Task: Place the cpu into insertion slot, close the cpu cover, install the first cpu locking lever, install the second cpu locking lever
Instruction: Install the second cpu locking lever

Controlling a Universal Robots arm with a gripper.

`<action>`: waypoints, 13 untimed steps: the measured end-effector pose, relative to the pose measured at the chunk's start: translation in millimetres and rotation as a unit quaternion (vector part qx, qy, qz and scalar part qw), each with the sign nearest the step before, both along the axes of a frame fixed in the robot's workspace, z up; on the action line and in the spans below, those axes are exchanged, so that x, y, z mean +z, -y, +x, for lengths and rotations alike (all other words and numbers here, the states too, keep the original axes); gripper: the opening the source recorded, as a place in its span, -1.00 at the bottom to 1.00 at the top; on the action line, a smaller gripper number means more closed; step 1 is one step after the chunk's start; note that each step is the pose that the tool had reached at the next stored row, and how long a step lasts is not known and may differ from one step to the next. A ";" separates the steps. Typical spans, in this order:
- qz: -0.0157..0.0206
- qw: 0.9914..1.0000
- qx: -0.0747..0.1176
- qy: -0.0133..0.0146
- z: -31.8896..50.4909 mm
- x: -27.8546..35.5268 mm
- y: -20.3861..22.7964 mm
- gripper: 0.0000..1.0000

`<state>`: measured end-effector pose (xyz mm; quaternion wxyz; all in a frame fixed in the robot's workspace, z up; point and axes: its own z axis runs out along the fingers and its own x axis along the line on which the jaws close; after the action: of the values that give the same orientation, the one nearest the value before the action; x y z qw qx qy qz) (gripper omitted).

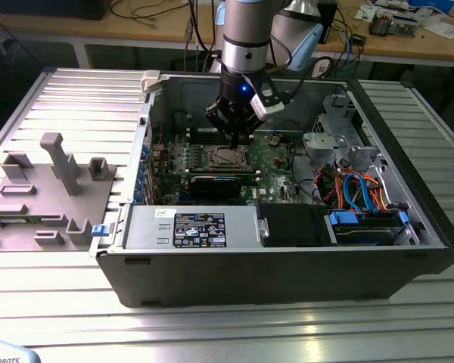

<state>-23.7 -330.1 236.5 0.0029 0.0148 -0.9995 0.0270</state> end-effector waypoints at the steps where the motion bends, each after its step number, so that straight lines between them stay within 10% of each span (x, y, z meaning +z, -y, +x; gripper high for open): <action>1: 0.000 1.000 0.000 0.000 0.0 0.0 0.0 -0.79; 5: 0.000 1.000 0.000 0.000 1.1 -0.2 6.6 -0.79; 12: 0.006 1.000 0.000 0.000 1.1 -1.9 43.0 -0.79; 13: 0.012 1.000 0.000 0.000 -0.2 -2.1 44.1 -0.79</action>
<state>-23.9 -374.2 234.3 0.0031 0.0148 -0.9998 0.0146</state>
